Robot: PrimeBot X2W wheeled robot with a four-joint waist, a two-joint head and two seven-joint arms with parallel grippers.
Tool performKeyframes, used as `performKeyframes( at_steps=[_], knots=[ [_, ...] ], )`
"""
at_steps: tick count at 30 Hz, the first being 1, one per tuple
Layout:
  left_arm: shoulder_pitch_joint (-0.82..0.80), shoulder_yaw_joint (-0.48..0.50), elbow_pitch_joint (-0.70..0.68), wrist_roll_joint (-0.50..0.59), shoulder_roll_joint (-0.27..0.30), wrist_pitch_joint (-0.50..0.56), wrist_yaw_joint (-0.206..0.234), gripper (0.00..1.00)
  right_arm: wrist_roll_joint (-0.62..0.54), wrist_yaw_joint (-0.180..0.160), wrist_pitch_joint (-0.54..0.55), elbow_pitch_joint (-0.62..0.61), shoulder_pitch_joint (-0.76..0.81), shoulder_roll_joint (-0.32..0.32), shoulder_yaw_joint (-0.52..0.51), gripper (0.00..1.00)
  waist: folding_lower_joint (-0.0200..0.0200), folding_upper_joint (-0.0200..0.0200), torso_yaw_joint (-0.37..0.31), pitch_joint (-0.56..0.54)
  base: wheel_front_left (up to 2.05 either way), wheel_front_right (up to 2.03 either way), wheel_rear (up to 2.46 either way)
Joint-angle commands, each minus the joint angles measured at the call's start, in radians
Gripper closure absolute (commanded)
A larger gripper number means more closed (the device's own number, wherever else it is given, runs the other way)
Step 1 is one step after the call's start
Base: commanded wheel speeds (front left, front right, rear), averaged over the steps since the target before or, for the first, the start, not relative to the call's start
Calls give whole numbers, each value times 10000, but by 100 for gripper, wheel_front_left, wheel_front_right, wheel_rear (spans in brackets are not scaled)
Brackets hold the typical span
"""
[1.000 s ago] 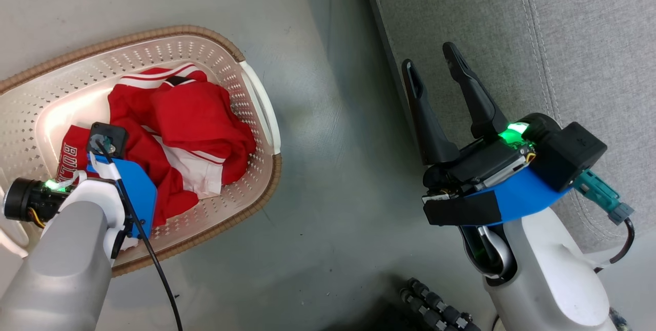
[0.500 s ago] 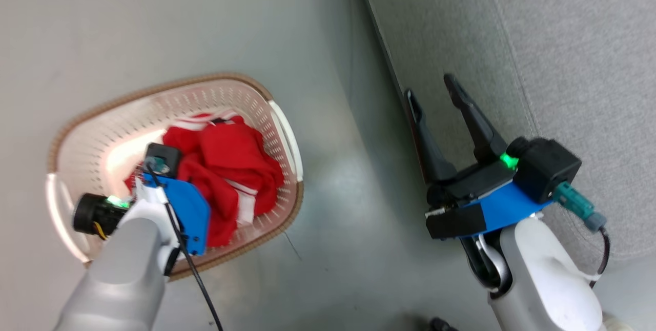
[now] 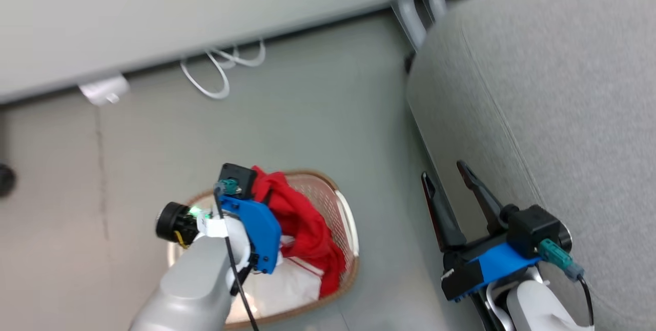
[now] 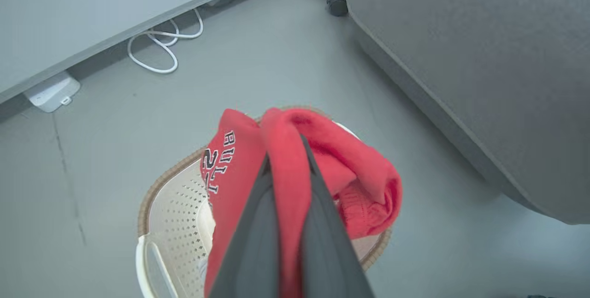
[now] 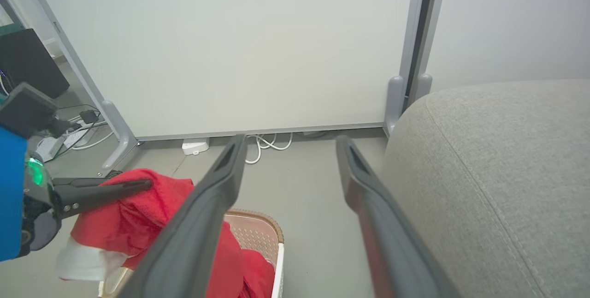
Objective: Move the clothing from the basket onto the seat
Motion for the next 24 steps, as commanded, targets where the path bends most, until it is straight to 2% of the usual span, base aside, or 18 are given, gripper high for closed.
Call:
performKeyframes(
  at_steps=[1, 12, 19, 24],
  knots=[
    [137, -124, -137, -85, -40, -69, -64, 100, -58, 4, 26, 31, 194, -40, -10, 0, 3, 0, 1005, -1394, 0, 0, 0],
    [-415, -1903, -2118, -1791, -128, -279, -51, 100, -96, 4, 553, -201, 1180, -35, -197, 0, 3, 0, 1590, -2743, 0, 0, 0],
    [-1152, -2717, -2832, -2731, -133, -83, -34, 100, -166, 4, 824, -512, 1370, -38, -137, 0, 3, 0, 1571, -2966, 0, 0, 0],
    [-1537, -3281, -3206, -3194, -128, -98, 177, 100, -131, 4, 952, -638, 1433, -35, -17, 0, 3, 0, 1429, -3032, 0, 0, 0]
  ],
)
